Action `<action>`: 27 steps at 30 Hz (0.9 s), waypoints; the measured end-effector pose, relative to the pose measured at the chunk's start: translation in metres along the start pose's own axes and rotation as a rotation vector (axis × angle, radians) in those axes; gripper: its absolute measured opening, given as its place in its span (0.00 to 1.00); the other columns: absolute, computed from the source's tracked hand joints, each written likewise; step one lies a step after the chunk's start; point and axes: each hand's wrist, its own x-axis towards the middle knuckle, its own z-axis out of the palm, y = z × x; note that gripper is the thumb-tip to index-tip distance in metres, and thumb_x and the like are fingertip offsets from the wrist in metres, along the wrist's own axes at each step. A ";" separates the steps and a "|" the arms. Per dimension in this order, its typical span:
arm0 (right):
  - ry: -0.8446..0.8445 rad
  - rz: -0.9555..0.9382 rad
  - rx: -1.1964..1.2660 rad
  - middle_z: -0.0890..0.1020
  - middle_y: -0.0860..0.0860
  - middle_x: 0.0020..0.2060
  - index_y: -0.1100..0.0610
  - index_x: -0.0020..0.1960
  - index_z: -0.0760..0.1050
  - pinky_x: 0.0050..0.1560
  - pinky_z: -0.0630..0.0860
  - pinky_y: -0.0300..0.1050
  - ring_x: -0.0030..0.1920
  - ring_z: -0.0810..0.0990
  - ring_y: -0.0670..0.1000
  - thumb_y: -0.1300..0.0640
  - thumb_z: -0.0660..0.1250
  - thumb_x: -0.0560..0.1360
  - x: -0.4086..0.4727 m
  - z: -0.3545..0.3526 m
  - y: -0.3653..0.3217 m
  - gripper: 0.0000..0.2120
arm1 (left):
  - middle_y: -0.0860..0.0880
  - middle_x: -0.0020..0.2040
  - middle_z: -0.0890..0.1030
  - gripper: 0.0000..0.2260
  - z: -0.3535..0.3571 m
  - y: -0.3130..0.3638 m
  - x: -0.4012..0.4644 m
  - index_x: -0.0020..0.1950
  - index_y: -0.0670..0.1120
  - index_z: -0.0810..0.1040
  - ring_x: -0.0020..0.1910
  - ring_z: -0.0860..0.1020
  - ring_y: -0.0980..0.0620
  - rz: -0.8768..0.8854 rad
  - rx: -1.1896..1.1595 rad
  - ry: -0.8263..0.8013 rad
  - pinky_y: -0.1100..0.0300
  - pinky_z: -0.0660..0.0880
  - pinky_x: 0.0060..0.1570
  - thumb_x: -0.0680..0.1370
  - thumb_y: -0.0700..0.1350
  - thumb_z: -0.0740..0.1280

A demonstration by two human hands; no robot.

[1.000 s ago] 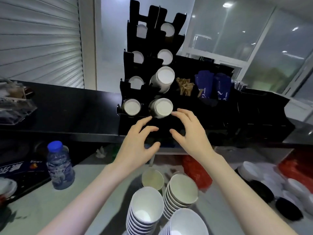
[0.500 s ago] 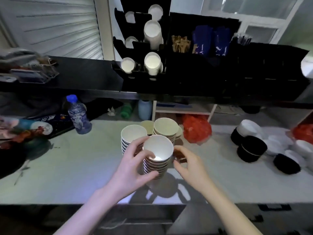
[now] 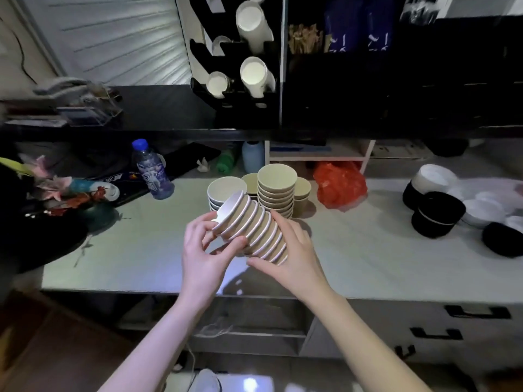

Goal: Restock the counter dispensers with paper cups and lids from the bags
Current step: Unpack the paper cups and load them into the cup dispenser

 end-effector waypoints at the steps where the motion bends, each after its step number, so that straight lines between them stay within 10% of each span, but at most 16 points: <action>1: 0.029 -0.003 -0.034 0.67 0.41 0.68 0.39 0.74 0.55 0.63 0.73 0.53 0.67 0.66 0.46 0.33 0.71 0.64 -0.001 0.000 0.000 0.44 | 0.53 0.62 0.74 0.13 0.004 0.001 -0.004 0.45 0.49 0.76 0.56 0.78 0.58 -0.018 -0.004 0.000 0.73 0.73 0.48 0.69 0.41 0.78; 10: 0.098 -0.071 -0.058 0.70 0.42 0.67 0.44 0.73 0.62 0.61 0.73 0.49 0.66 0.68 0.46 0.39 0.74 0.63 -0.007 -0.010 0.015 0.42 | 0.51 0.55 0.77 0.35 0.025 -0.005 -0.013 0.60 0.50 0.66 0.53 0.78 0.57 -0.200 -0.085 -0.179 0.66 0.76 0.48 0.59 0.55 0.79; 27: 0.130 0.033 0.046 0.75 0.42 0.61 0.47 0.66 0.69 0.59 0.74 0.45 0.60 0.73 0.45 0.42 0.79 0.59 -0.013 -0.032 0.052 0.39 | 0.51 0.51 0.75 0.30 0.023 0.009 0.003 0.54 0.55 0.64 0.46 0.77 0.58 0.012 -0.099 0.156 0.66 0.75 0.44 0.61 0.49 0.79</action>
